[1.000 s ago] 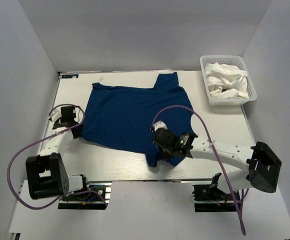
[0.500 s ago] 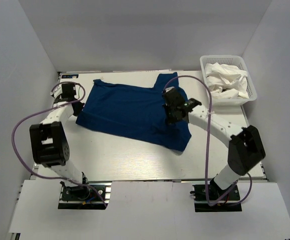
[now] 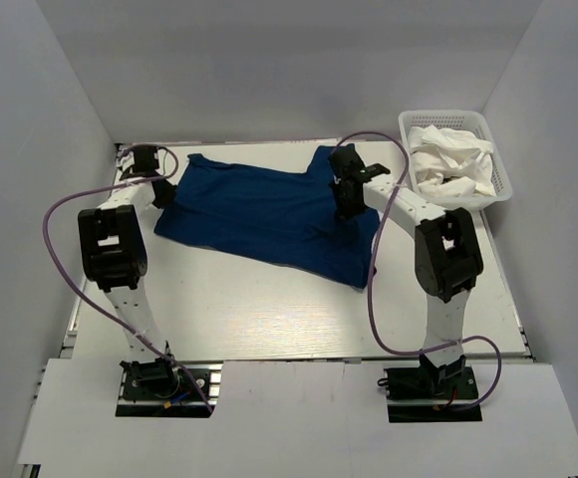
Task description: Fold and stack the t-shirts
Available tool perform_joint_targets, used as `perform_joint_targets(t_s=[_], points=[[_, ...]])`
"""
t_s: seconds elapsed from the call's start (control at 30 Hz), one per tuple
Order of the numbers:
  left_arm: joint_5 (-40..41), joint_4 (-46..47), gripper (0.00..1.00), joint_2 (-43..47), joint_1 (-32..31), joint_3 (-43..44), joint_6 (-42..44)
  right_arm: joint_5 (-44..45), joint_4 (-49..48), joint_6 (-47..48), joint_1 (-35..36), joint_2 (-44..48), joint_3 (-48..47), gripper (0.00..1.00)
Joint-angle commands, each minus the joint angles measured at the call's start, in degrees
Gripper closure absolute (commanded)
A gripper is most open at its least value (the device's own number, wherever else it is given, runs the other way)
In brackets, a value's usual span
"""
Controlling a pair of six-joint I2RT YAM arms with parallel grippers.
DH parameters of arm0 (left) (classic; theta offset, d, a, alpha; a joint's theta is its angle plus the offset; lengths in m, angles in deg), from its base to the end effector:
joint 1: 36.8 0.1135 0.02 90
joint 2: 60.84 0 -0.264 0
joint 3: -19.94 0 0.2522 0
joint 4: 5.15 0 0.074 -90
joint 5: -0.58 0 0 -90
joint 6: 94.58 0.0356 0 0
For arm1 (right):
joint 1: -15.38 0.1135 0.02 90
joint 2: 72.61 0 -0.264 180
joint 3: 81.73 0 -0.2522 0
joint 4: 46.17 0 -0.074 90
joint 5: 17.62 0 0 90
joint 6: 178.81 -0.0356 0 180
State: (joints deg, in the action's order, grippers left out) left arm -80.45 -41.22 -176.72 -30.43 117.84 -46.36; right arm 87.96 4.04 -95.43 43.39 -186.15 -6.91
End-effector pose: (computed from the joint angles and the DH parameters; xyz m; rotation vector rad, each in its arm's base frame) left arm 0.4359 0.0542 0.1848 -1.0769 2.2545 -0.0598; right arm 0.3854 0.1942 0.2265 -0.3750 2.5120 -0.1189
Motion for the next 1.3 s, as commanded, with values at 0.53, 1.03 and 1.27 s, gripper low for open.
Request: perform_joint_targets(t_s=[0.53,1.03,1.27], points=[[-7.7,1.0,0.0,13.1,-0.7,-9.9,4.6,-26.5,-12.3,-5.9,0.0,6.4,13.3,0.1],[-9.6,-0.5,0.0,8.3,-1.2,-9.5,6.5,-27.5,-24.6,-7.9,-0.3,-10.7,-5.7,0.1],[-10.8,-1.1,0.0,8.3,-1.2,-7.1,7.2,-20.3,-23.7,-14.8,-1.5,-16.5,-19.8,0.1]])
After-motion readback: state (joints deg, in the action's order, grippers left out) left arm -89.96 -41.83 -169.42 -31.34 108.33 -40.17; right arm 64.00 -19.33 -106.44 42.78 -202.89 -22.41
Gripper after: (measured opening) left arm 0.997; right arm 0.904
